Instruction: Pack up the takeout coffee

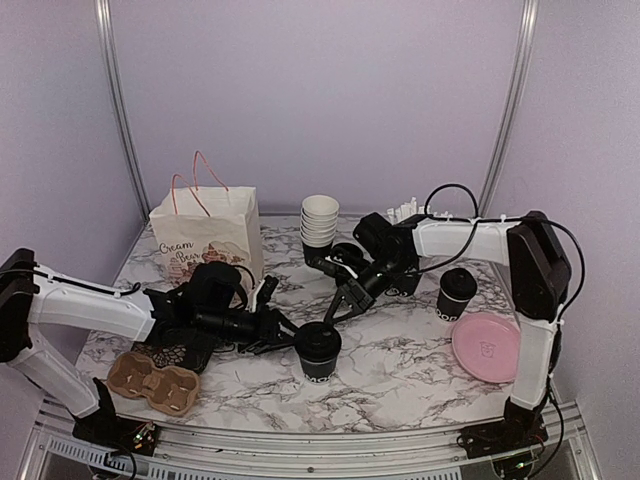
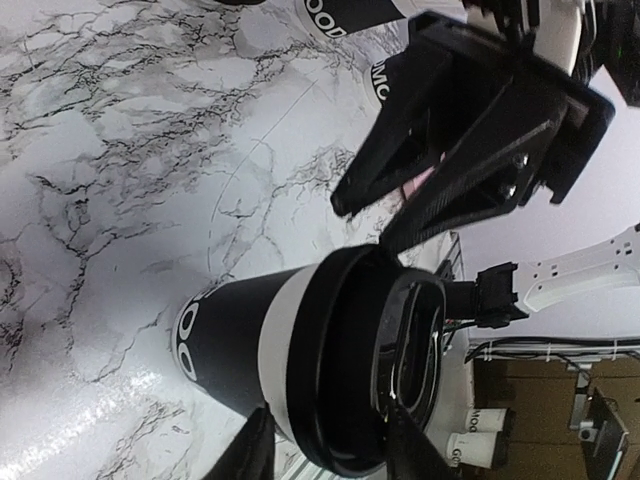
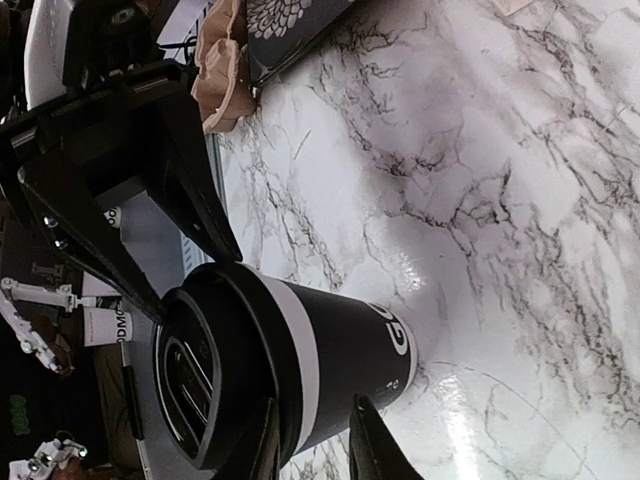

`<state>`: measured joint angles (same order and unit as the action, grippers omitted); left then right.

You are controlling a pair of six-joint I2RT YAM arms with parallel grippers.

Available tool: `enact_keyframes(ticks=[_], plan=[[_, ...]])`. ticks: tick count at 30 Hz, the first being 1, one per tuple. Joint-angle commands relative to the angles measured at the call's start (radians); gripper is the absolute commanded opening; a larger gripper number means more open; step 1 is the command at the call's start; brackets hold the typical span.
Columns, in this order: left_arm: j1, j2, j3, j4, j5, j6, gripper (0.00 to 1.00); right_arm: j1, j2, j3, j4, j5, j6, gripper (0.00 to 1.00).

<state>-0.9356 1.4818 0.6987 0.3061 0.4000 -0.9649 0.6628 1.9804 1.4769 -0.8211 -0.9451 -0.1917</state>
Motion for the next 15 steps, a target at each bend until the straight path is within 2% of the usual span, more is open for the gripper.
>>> enact_keyframes(ticks=[1,6,15], plan=[[-0.053,-0.04,0.01,-0.271,-0.124,0.015,0.46,-0.036,0.028,0.056,-0.023,0.092,-0.084,0.25],[-0.08,-0.1,0.059,-0.277,-0.158,0.026,0.58,-0.03,0.0,0.064,-0.034,0.05,-0.104,0.31],[-0.081,-0.149,0.093,-0.285,-0.182,0.064,0.65,-0.033,-0.037,0.085,-0.058,0.112,-0.113,0.41]])
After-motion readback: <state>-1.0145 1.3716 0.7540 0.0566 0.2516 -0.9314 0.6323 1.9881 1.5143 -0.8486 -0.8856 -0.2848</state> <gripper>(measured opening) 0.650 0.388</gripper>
